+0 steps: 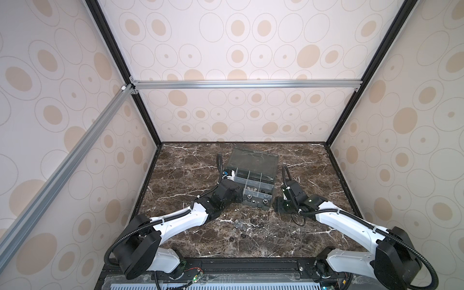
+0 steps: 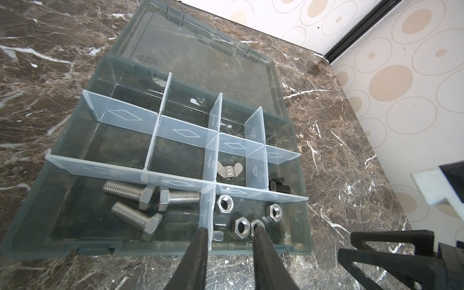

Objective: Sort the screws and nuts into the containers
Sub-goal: 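Move the right gripper toward the loose silver wing nuts beside the box, then lower the right gripper and close it on a silver wing nut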

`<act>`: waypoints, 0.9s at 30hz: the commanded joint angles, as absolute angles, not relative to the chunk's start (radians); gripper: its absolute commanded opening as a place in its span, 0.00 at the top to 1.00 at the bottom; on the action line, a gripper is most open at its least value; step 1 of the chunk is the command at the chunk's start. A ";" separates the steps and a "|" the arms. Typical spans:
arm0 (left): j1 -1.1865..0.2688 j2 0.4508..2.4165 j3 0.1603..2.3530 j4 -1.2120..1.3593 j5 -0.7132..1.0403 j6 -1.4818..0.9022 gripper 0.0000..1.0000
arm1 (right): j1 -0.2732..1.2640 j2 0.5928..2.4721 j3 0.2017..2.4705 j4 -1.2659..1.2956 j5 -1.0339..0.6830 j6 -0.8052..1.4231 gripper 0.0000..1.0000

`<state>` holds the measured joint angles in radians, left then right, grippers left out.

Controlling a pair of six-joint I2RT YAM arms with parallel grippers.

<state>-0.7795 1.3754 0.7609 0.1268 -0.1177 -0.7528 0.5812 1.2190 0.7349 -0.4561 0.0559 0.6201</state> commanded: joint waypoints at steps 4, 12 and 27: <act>-0.772 1.350 0.763 0.144 -0.138 -0.769 0.69 | 0.580 1.217 0.739 -0.469 0.060 0.623 0.38; -0.772 1.352 0.763 0.137 -0.136 -0.771 0.69 | 0.586 1.218 0.741 -0.464 0.047 0.605 0.38; -0.763 1.261 0.710 0.075 -0.205 -0.771 0.68 | 0.776 1.363 0.839 -0.380 -0.099 0.385 0.38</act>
